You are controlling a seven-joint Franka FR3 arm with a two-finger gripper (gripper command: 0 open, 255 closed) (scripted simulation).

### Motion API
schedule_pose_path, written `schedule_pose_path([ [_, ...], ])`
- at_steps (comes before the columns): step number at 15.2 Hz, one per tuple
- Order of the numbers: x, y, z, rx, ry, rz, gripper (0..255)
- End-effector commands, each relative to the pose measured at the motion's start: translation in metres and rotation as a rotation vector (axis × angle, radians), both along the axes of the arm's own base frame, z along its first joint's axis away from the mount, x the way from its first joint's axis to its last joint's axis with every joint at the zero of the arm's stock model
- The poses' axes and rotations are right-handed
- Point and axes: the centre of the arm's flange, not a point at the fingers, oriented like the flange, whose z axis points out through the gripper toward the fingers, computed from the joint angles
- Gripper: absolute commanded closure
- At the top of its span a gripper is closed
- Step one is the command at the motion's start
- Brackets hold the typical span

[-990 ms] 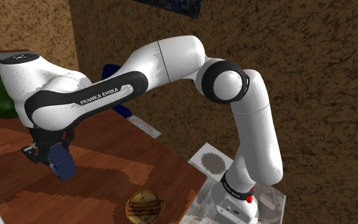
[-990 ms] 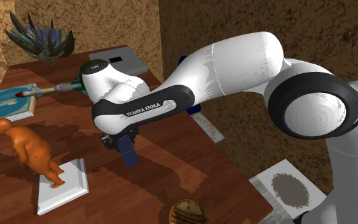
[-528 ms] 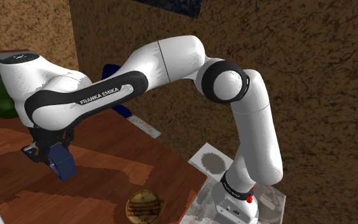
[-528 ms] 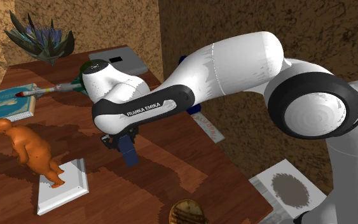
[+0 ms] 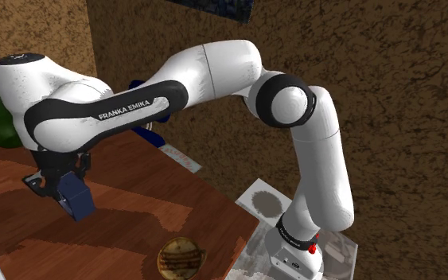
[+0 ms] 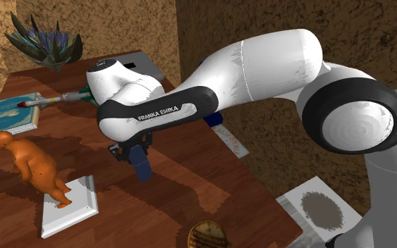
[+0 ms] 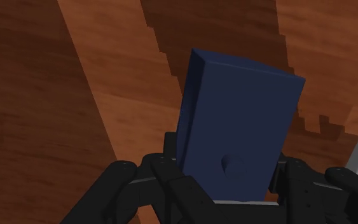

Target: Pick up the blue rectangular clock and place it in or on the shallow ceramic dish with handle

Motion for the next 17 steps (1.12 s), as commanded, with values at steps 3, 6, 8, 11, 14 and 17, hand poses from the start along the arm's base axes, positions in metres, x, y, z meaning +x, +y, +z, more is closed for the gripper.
schedule_pose_path([
  [3,0.0,0.0,0.022,0.0,0.0,0.0,255],
  [6,0.0,0.0,0.037,0.0,0.0,0.0,255],
  [8,0.0,0.0,0.048,0.0,0.0,0.0,255],
  [11,0.0,0.0,0.064,0.0,0.0,0.0,255],
  [14,0.0,0.0,0.08,0.0,0.0,0.0,255],
  [17,0.0,0.0,0.095,0.0,0.0,0.0,255],
])
